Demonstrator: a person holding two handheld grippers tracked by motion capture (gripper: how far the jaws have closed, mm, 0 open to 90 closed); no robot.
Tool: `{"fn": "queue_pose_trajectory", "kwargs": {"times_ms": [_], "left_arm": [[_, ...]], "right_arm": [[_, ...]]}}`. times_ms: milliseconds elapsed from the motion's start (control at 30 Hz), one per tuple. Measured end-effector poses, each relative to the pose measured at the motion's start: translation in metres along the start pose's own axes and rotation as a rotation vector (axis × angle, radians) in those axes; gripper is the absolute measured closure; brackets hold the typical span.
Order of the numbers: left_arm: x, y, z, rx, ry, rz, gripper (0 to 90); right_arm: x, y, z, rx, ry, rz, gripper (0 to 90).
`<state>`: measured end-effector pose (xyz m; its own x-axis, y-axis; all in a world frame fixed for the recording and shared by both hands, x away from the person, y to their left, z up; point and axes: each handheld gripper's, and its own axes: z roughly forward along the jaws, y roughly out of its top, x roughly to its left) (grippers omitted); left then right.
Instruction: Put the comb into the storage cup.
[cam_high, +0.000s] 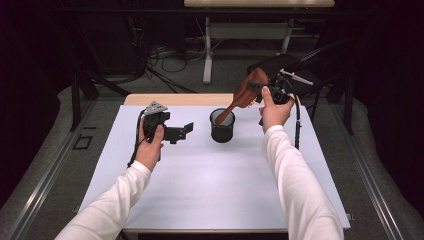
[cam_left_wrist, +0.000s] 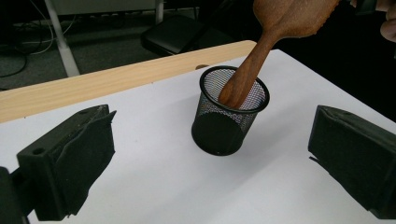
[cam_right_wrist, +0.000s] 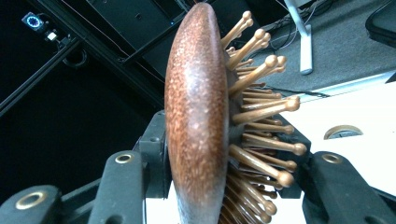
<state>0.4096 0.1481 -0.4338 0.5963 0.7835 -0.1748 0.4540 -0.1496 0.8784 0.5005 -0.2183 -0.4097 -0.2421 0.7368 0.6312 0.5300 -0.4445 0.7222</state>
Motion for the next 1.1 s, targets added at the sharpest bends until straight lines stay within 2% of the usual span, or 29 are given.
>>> {"fn": "queue_pose_trajectory", "kwargs": {"times_ms": [733,1100], "left_arm": [[0.002,-0.003,0.0,0.004,0.004,-0.002,0.3],[0.003,-0.005,0.0,0.006,0.004,-0.006,0.3]], "right_arm": [[-0.008,-0.021,0.014,0.028,-0.019,-0.004,49.4],[-0.009,-0.027,0.019,0.034,-0.03,-0.034,49.3]]}}
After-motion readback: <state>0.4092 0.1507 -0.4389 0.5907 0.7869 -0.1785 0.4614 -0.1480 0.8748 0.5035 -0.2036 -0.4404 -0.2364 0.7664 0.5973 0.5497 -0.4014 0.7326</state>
